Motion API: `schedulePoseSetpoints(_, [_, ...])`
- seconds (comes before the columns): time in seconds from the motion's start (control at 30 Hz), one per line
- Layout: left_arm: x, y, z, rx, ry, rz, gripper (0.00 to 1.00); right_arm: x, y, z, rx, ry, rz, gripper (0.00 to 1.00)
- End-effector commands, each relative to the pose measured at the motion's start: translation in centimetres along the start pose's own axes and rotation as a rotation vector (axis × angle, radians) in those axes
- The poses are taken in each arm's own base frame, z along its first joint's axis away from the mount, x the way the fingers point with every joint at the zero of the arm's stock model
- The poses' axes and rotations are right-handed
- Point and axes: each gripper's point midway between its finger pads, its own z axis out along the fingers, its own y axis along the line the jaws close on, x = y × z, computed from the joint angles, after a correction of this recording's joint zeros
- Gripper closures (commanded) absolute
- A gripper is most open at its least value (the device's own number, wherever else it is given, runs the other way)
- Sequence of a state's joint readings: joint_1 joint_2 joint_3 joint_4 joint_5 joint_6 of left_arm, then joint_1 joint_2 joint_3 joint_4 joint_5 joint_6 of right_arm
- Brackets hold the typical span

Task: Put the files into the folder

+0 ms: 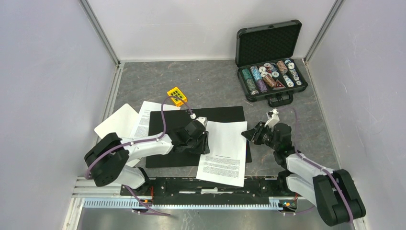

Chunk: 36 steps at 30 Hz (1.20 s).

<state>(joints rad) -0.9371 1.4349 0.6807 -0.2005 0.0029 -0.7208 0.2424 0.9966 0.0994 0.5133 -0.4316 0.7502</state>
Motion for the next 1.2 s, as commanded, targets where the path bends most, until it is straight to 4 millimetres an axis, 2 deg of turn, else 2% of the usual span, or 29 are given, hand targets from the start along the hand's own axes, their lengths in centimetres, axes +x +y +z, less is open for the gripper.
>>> schedulePoseSetpoints(0.0, [-2.7, -1.9, -2.4, 0.051, -0.08, -0.012, 0.45, -1.8, -0.9, 1.3, 0.056, 0.001, -0.171, 0.79])
schedulePoseSetpoints(0.07, [-3.5, -1.3, -3.4, 0.015, -0.113, -0.019, 0.34, -2.1, -1.1, 1.9, 0.057, 0.029, -0.223, 0.89])
schedulePoseSetpoints(0.13, [-4.3, -0.6, -4.2, 0.001, -0.132, -0.038, 0.31, -2.4, -2.0, 2.4, 0.099, 0.058, -0.261, 1.0])
schedulePoseSetpoints(0.2, [-5.2, 0.3, -4.8, -0.002, -0.146, -0.075, 0.3, -3.0, -2.8, 2.9, 0.147, 0.072, -0.294, 1.0])
schedulePoseSetpoints(0.43, [-7.6, 2.9, -5.8, 0.039, -0.17, -0.19, 0.3, -4.7, -2.4, 4.8, 0.124, 0.083, -0.361, 1.0])
schedulePoseSetpoints(0.63, [-7.9, 4.7, -5.8, 0.061, -0.181, -0.261, 0.29, -5.6, -2.1, 5.6, 0.115, 0.064, -0.357, 1.0])
schedulePoseSetpoints(0.9, [-7.8, 5.8, -5.9, 0.046, -0.18, -0.275, 0.29, -7.0, -2.2, 7.4, 0.12, 0.049, -0.354, 1.0])
schedulePoseSetpoints(1.17, [-7.7, 6.1, -5.7, 0.039, -0.178, -0.283, 0.3, -7.1, -2.2, 8.5, 0.105, 0.034, -0.299, 1.0])
